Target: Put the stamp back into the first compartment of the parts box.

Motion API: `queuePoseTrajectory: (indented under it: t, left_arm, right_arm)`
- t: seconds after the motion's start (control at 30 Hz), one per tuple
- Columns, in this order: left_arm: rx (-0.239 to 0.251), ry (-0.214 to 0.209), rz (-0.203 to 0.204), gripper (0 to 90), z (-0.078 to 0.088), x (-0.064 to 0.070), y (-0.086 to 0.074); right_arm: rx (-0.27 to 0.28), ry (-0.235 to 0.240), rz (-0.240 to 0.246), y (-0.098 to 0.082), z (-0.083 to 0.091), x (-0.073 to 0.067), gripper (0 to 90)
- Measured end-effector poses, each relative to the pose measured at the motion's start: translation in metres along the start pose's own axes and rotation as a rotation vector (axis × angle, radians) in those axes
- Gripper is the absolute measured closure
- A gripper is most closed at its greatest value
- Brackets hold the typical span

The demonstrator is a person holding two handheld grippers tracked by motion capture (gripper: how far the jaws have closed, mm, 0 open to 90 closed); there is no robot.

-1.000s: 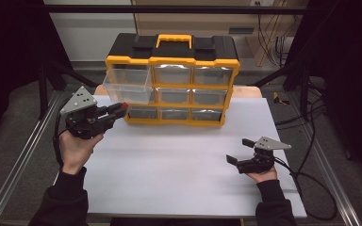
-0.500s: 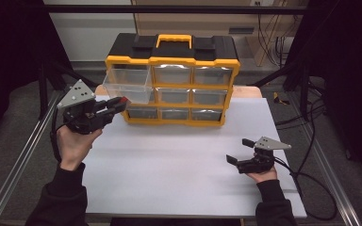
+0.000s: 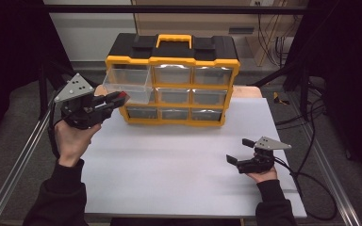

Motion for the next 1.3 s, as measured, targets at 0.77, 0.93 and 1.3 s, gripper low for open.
queuePoseTrajectory:
  t: [0.77, 0.93, 1.3]
  left_arm:
    - [0.007, 0.026, 0.008, 76.0, -0.003, -0.011, 0.015]
    - [0.003, 0.034, 0.008, 76.0, -0.005, -0.015, 0.017]
    - [0.001, 0.052, 0.017, 76.0, -0.009, -0.022, 0.024]
  right_arm:
    - [-0.001, 0.001, 0.001, 0.0, 0.0, 0.0, 0.2]
    - [0.0, 0.001, 0.0, 0.0, 0.0, 0.0, 0.2]
    - [-0.001, 0.001, 0.0, 0.0, 0.0, 0.0, 0.2]
Point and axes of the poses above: each handheld gripper's, and its own axes: z roughly backward along the jaws, y roughly out of its top, x roughly to its right, the point moved 4 cm from there along -z, roughly forward along the jaws, and after that the axes turned 1 degree about -z, right-handed, at the moved point
